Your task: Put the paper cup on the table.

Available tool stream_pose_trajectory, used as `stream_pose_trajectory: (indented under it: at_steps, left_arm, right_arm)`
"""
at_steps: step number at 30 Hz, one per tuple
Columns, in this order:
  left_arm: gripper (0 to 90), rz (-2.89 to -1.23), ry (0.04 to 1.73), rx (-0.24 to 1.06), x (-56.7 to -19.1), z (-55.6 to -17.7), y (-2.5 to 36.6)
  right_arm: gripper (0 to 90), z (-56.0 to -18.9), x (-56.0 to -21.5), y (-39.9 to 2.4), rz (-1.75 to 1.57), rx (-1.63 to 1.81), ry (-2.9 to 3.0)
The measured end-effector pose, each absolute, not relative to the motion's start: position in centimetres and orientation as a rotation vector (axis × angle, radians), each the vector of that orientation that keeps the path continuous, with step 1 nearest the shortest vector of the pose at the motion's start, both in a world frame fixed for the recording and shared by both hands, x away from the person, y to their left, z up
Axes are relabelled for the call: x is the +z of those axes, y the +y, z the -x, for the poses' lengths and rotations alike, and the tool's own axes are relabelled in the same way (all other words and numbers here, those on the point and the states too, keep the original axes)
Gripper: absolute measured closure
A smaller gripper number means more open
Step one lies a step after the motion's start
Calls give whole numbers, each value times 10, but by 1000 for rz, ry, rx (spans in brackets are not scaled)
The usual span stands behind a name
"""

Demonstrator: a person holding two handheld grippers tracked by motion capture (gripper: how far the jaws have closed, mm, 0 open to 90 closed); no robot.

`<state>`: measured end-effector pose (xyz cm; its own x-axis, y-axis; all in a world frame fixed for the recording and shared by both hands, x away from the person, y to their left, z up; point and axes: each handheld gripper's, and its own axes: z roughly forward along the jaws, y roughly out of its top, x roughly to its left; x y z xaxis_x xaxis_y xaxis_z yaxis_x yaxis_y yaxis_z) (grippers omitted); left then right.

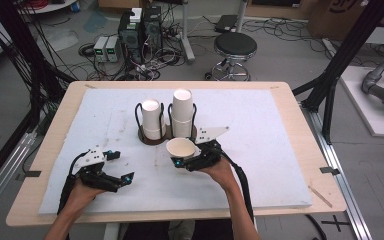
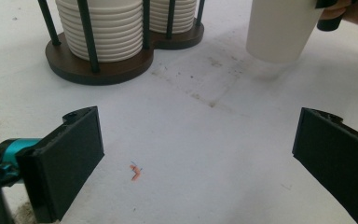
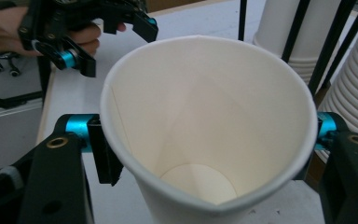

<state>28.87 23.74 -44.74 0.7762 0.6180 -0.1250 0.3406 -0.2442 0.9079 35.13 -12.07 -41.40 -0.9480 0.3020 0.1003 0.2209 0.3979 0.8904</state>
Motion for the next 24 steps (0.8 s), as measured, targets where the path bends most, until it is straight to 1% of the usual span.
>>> stream_pose_trajectory:
  at_steps: [8,24]
  left_arm:
    - [17,-1863,731,303,-449,-288,235]
    - [17,-1863,727,289,-449,-285,233]
  right_arm:
    - [314,-352,-424,-115,-482,1539,2564]
    - [314,-353,-432,-110,-457,1515,2544]
